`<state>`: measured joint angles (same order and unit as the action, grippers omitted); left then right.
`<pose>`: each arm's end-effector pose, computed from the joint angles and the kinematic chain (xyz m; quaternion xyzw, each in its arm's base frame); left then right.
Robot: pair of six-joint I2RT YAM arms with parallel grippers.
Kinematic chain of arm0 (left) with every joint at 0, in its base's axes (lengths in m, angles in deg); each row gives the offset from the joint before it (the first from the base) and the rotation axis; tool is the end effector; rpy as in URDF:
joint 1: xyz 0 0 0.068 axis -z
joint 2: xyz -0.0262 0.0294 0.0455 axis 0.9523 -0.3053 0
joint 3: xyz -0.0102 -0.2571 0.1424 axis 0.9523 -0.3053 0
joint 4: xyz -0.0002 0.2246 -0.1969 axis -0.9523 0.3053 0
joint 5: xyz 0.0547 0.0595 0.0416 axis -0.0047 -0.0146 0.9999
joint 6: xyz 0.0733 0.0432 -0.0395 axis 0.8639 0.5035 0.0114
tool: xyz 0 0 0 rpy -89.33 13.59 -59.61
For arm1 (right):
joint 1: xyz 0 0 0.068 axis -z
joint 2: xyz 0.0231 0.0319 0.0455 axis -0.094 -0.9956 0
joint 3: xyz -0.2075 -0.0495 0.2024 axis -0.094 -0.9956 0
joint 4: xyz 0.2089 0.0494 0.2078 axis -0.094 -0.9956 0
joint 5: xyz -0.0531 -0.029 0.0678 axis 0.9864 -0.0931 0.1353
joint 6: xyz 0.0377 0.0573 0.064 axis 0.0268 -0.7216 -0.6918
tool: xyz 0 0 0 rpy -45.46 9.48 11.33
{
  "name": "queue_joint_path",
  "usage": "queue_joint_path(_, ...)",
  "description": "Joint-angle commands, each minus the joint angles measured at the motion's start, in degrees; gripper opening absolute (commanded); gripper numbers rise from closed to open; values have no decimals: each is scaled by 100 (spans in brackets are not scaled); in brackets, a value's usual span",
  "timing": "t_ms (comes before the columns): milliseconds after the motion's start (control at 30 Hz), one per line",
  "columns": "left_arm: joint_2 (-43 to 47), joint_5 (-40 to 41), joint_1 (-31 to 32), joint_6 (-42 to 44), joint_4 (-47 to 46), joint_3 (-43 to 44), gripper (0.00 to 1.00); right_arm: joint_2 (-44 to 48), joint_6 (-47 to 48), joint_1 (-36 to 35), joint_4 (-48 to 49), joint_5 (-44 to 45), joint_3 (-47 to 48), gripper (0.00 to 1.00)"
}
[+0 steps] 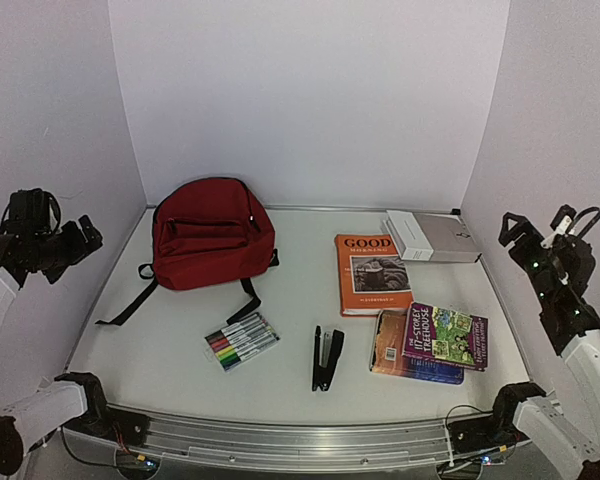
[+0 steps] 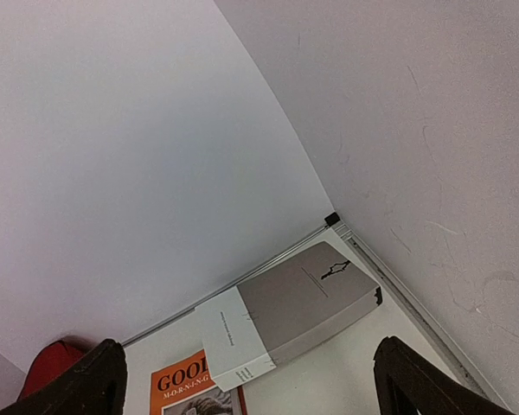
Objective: Pack the student bag
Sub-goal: Move the student bag to the center of the board.
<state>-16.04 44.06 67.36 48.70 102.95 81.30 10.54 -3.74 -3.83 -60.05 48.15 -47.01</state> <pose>0.2153 0.0214 0.3356 -0.2629 0.8546 -0.0750 0.4415 0.2298 -0.0097 0.3253 0.1915 0.6726 0.1473 0.6995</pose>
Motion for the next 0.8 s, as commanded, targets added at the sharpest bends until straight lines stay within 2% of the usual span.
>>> queue_joint_path(0, -302, -8, -4, 284, 146, 191, 100, -16, -26, -16, -218, -20, 317, 98)
queue_joint_path(100, -443, -380, 1, 680, -2, 274, 100, -133, -94, -16, -334, -382, 454, 98)
queue_joint_path(233, -841, -1605, 8, 1258, -428, 427, 100, -425, -225, -11, -357, -1120, 572, 98)
queue_joint_path(333, -1569, -2423, 244, 1334, -573, 728, 100, -793, -221, -16, -438, -1612, 712, 98)
queue_joint_path(367, -1836, -2434, 445, 1355, -607, 835, 100, -933, -192, -16, -546, -1807, 787, 98)
queue_joint_path(467, -2570, -1694, 1500, 1733, -743, 1161, 100, -1303, -66, -11, -862, -2146, 1028, 98)
queue_joint_path(533, -3008, -1510, 2054, 1999, -848, 1407, 100, -1441, -11, -28, -1026, -2319, 1083, 98)
queue_joint_path(667, -3895, -1472, 2648, 2773, -1228, 1665, 100, -1674, 70, -128, -1163, -2517, 1054, 98)
queue_joint_path(767, -4536, -1134, 2834, 3384, -1271, 1967, 100, -1772, 61, -551, -1165, -2570, 981, 98)
